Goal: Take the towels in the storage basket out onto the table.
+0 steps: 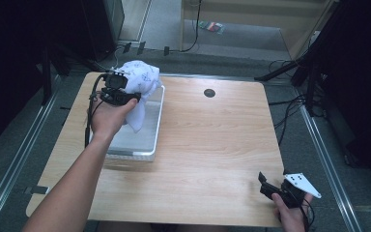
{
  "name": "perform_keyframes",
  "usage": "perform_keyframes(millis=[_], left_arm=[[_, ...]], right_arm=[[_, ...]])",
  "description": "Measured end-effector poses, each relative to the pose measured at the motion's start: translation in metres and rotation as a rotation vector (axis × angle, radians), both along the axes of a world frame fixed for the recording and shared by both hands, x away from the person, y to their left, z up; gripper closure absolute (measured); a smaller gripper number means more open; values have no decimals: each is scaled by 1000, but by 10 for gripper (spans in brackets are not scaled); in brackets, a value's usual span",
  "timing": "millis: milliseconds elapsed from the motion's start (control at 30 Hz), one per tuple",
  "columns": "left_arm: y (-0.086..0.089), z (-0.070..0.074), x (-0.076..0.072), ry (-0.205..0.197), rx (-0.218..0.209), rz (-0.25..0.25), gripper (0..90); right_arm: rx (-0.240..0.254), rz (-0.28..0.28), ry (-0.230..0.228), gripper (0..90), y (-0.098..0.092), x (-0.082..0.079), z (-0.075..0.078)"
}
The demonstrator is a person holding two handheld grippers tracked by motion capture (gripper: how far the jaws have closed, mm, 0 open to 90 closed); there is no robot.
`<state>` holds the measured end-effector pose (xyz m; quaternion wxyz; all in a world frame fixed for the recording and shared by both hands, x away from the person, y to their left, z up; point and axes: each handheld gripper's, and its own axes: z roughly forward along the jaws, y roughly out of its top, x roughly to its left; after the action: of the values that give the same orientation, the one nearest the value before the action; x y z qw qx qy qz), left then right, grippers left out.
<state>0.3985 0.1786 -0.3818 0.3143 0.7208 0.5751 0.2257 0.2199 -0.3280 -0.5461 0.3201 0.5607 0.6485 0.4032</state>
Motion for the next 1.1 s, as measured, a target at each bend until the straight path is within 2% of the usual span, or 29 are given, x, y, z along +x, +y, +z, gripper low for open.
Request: perform_keyframes(millis=[133, 333, 467, 800, 867, 1000, 1100], left_arm=[[-8, 3, 1, 1, 13, -15, 517], [-31, 7, 2, -3, 29, -52, 515], [-46, 9, 1, -6, 7, -77, 516], [-81, 8, 1, 3, 16, -119, 513], [-93, 8, 1, -2, 10, -134, 513], [-108, 4, 0, -2, -11, -148, 512], [-118, 0, 1, 13, -12, -156, 508]], right_arm=[[1, 0, 0, 84, 0, 0, 0], [2, 3, 1, 84, 0, 0, 0], [1, 2, 1, 84, 0, 0, 0], [2, 5, 0, 84, 0, 0, 0], [2, 6, 0, 84, 0, 0, 0], [4, 6, -1, 84, 0, 0, 0], [4, 7, -1, 84, 0, 0, 0]])
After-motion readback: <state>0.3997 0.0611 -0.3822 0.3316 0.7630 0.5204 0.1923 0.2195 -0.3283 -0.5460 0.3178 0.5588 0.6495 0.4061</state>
